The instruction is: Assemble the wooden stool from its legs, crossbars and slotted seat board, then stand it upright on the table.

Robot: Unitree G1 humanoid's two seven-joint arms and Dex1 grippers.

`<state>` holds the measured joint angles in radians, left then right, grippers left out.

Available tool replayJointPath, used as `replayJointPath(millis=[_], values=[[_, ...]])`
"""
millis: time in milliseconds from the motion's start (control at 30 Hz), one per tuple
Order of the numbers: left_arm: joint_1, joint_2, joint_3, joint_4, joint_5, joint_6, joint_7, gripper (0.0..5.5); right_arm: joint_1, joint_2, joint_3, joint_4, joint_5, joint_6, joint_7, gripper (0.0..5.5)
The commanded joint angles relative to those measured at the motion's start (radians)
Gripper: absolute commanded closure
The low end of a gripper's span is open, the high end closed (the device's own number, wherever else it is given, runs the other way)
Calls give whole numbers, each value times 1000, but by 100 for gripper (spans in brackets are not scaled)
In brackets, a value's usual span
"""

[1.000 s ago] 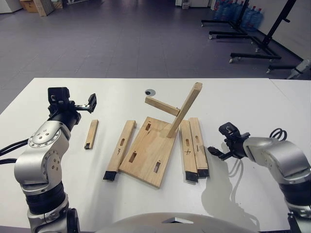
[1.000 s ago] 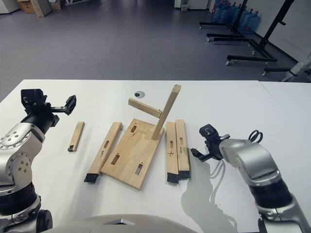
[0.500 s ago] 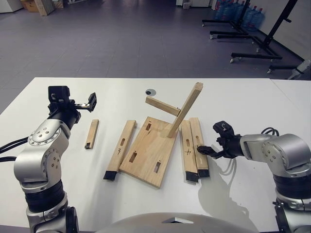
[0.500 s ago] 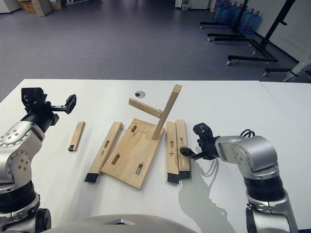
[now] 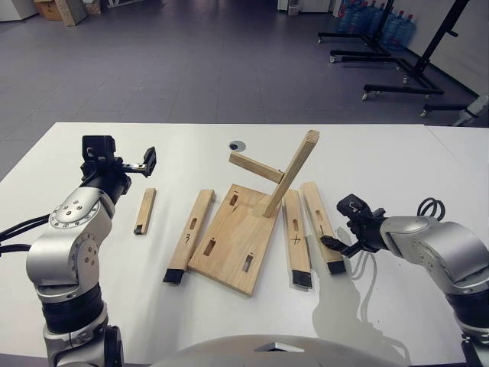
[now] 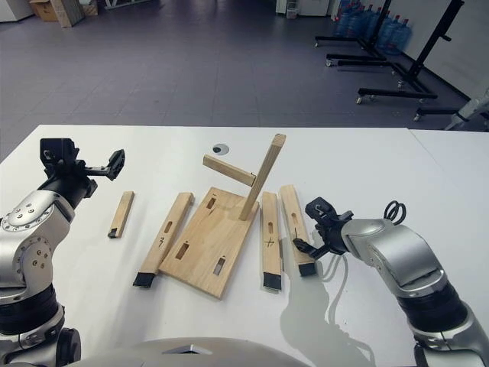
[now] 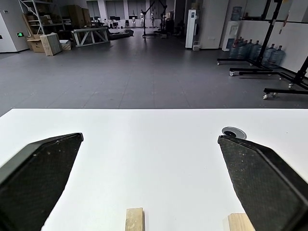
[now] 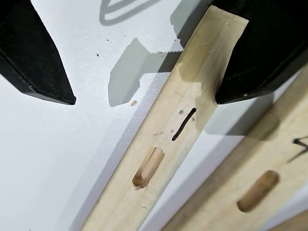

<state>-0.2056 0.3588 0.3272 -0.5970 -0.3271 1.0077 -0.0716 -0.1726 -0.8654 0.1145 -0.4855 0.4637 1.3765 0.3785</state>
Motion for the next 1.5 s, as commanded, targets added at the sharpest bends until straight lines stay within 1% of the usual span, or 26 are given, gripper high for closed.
replayJointPath(millis=[33, 100, 167, 267, 367, 433, 567, 667, 833, 1033, 1200, 1367, 1433, 1500], values=[[-11, 3, -17, 7, 14, -9, 3, 35, -22, -10, -8, 85, -16, 0, 29, 15], [-11, 4, -19, 8, 17, -10, 1, 35, -120, 31, -83, 136, 26, 55, 58, 15], [-12, 5, -18, 12, 19, -12, -2, 35, -223, 23, -117, 189, 42, 77, 93, 15], [-16, 8, -19, 17, 21, -15, -6, 35, -317, 21, -133, 236, 41, 100, 108, 15], [-18, 9, -22, 16, 24, -15, -8, 35, -350, 38, -140, 226, 46, 143, 107, 15], [-16, 9, -21, 14, 25, -13, -7, 35, -317, 59, -135, 186, 48, 174, 94, 15], [-11, 11, -18, 12, 25, -10, -9, 35, -193, 134, -167, 105, 52, 235, 40, 15], [-10, 9, -18, 11, 27, -9, -5, 35, -107, 192, -168, 77, 20, 234, -15, 15], [-16, 6, -22, 16, 31, -8, -1, 35, -40, 265, -148, 104, -33, 192, -77, 15], [-27, 15, -22, 28, 52, 2, 16, 35, -7, 253, -148, 107, -57, 189, -84, 115], [-43, 19, -15, 44, 85, 0, 42, 35, -1, 247, -146, 96, -53, 226, -76, 207], [-43, 15, -14, 56, 100, -7, 42, 35, 6, 237, -145, 110, -65, 220, -75, 284], [-43, 13, -12, 62, 104, -10, 38, 35, -4, 237, -155, 131, -71, 207, -73, 326], [-40, 11, -8, 64, 101, -11, 34, 35, -40, 235, -176, 164, -70, 187, -64, 349]])
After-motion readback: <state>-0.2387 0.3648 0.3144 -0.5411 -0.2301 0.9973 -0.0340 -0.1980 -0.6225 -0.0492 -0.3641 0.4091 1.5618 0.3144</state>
